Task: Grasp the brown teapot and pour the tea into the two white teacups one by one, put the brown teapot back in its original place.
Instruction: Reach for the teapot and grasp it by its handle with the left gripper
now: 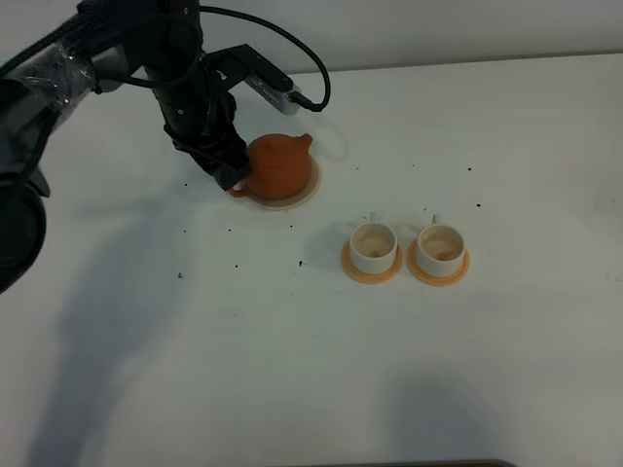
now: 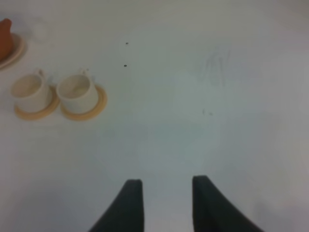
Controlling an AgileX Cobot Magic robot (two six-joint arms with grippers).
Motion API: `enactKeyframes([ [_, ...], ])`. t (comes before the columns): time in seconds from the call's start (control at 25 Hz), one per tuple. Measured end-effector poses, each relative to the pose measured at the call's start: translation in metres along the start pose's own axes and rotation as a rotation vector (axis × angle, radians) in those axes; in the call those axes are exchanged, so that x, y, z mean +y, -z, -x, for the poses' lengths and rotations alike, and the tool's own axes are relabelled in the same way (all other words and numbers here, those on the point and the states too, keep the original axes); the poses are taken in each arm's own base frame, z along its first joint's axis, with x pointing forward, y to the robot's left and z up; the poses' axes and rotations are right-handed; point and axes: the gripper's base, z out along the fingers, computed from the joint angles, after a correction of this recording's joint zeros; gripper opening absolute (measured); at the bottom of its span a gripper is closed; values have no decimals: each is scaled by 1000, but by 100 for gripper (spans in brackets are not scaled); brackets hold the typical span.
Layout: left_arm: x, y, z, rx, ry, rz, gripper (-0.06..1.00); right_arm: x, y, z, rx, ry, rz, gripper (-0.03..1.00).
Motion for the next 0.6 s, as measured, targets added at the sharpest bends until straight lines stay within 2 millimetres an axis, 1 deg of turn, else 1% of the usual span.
enactKeyframes([
  [0.16, 3, -3, 10, -22, -28, 14, 43, 0, 0, 0, 0, 0, 0, 24],
  [0.6, 3, -14, 12, -7, -67, 7, 40, 0, 0, 0, 0, 0, 0, 24],
])
